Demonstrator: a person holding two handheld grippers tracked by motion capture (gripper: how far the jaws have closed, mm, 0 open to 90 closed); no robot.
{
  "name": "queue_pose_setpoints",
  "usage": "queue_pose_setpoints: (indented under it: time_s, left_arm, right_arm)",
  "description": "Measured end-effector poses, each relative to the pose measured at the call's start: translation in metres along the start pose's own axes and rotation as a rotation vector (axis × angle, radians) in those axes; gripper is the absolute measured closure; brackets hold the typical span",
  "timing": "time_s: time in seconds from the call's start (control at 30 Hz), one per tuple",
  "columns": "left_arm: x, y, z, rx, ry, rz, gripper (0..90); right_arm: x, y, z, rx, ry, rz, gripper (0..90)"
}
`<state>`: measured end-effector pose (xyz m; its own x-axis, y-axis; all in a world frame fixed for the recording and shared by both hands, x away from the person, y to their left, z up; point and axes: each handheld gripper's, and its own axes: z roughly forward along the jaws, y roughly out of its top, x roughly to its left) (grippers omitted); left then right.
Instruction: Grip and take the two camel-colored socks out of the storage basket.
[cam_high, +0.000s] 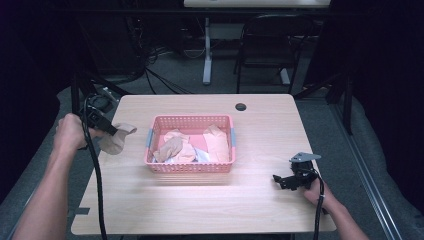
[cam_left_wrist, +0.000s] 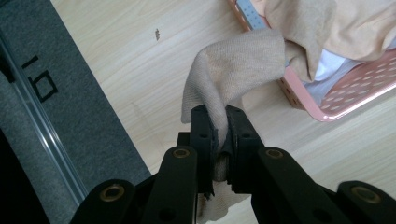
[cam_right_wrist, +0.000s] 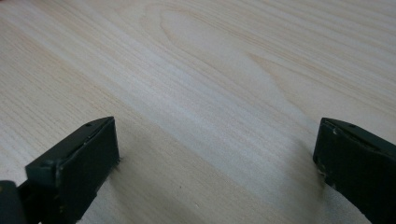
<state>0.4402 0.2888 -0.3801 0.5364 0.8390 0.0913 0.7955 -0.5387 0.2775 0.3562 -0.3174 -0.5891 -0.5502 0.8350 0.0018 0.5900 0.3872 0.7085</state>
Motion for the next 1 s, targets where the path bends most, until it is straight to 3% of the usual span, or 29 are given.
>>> queue_pose_setpoints:
  time_s: [0.6, 1.0]
  left_arm:
    - [0.007, -0.010, 0.030, 0.023, -0.015, -0.045, 82.7]
    - [0.008, -0.022, 0.069, 0.059, -0.031, -0.079, 82.7]
  right_arm:
    - [0.000, 0.000, 0.000, 0.004, 0.000, -0.004, 0.0]
    - [0.000, 0.000, 0.000, 0.000, 0.000, 0.000, 0.0]
